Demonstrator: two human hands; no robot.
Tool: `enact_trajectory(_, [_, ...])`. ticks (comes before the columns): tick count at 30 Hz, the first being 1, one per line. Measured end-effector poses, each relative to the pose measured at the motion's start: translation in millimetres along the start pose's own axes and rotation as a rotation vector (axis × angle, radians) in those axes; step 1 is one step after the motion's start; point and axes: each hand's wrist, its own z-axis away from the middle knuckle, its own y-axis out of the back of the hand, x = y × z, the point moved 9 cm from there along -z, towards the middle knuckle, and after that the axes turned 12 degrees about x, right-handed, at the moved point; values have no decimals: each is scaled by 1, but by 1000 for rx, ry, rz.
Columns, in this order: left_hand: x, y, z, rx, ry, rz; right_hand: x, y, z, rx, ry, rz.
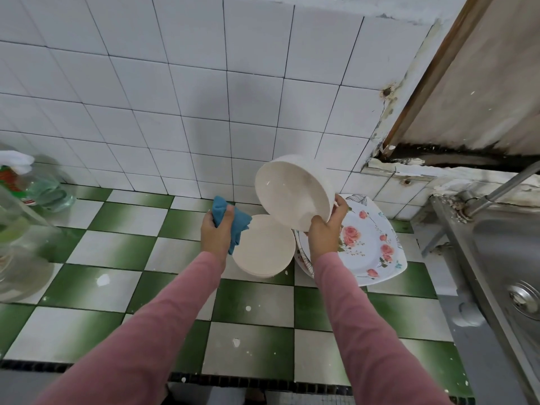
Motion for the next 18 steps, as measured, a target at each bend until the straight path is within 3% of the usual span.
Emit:
enact_trajectory(5, [32, -6, 24, 42, -214, 28, 17, -15, 8, -144, -227, -76])
enact_trajectory(8, [55, -22, 43, -13, -429, 24, 31, -16, 14, -152, -270, 64])
enact_trajectory(10, [70, -40, 57, -122, -665, -126, 35, -20, 19, -176, -277, 78])
enact_trajectory(13, [70, -77, 76, -346, -998, -568, 29, -33, 29, -259, -276, -39])
enact_trajectory(15, [53, -95, 81, -490, -989, -844, 22, -34, 28, -271, -221, -127])
enact_trajectory(18, [22, -103, 80, -628, -800, -1189, 21, -22, 24, -219, -211, -234])
